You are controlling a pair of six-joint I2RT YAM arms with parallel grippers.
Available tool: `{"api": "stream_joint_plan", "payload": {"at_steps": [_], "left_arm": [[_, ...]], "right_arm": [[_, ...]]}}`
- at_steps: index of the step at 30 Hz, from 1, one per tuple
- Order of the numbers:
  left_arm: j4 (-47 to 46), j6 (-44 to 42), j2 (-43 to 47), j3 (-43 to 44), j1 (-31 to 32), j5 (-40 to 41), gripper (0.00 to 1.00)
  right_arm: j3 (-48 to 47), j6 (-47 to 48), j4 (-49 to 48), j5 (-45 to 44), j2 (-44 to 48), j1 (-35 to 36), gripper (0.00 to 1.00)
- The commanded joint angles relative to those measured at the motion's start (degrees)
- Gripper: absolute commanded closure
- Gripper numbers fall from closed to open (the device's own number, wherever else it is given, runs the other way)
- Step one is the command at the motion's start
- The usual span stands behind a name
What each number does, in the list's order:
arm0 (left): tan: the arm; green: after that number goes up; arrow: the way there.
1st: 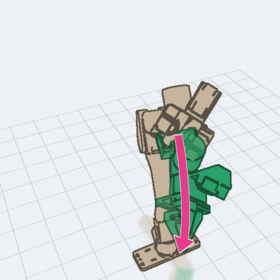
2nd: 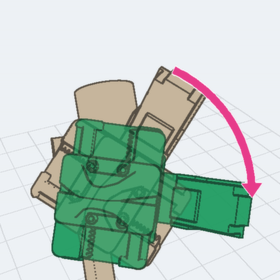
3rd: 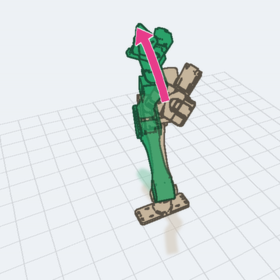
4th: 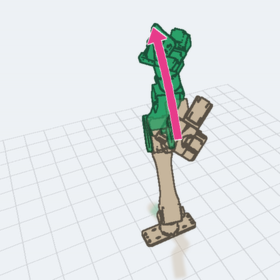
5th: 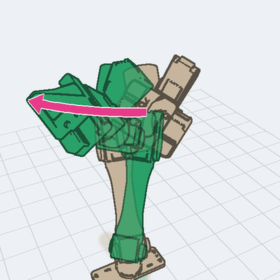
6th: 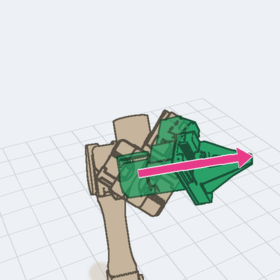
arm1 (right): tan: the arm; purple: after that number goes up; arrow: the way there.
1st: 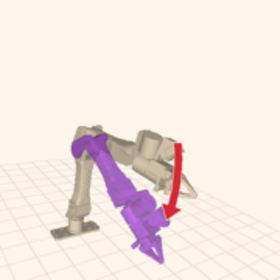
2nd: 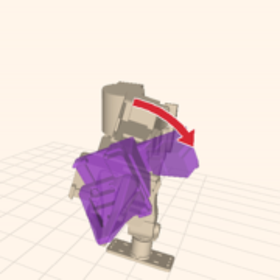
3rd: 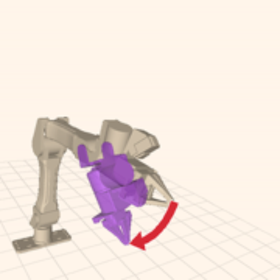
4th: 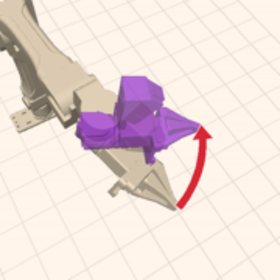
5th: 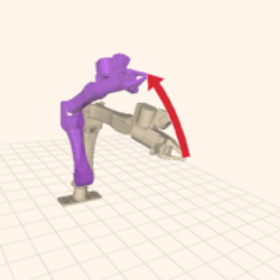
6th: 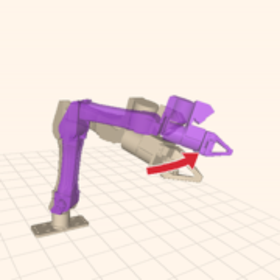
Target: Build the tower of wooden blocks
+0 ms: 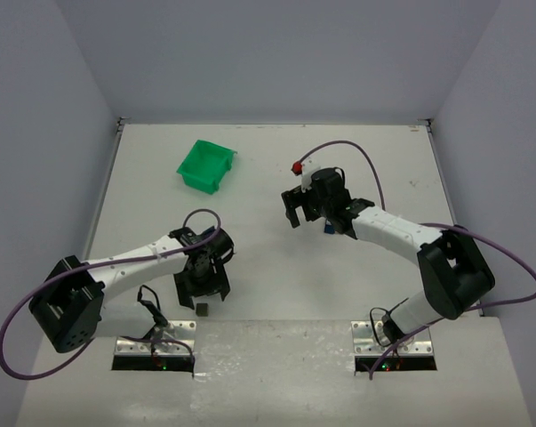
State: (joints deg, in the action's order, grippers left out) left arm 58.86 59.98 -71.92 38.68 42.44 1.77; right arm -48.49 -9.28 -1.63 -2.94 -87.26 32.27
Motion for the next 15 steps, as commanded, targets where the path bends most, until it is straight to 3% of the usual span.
{"api": "stream_joint_plan", "payload": {"at_steps": [1, 7, 12, 15], "left_arm": [[-0.52, 4.34, -0.95, -1.43, 0.63, 2.93, 0.27], [-1.11, 5.52, -0.52, -0.75, 0.54, 6.44, 0.28], [-0.85, 4.00, -4.56, 0.50, 0.54, 6.55, 0.45], [-0.94, 2.87, -5.42, 0.69, 0.54, 6.05, 0.47]], "right_arm": [[0.42, -0.13, -2.68, -2.42, 0.17, -0.20, 0.01], [-0.19, 0.14, -2.76, -3.18, -1.31, -0.37, 0.01], [-0.69, 0.36, -2.28, -4.81, -2.10, -0.65, 0.01], [-1.07, 0.49, -2.07, -4.80, -2.47, -0.72, 0.01]]}}
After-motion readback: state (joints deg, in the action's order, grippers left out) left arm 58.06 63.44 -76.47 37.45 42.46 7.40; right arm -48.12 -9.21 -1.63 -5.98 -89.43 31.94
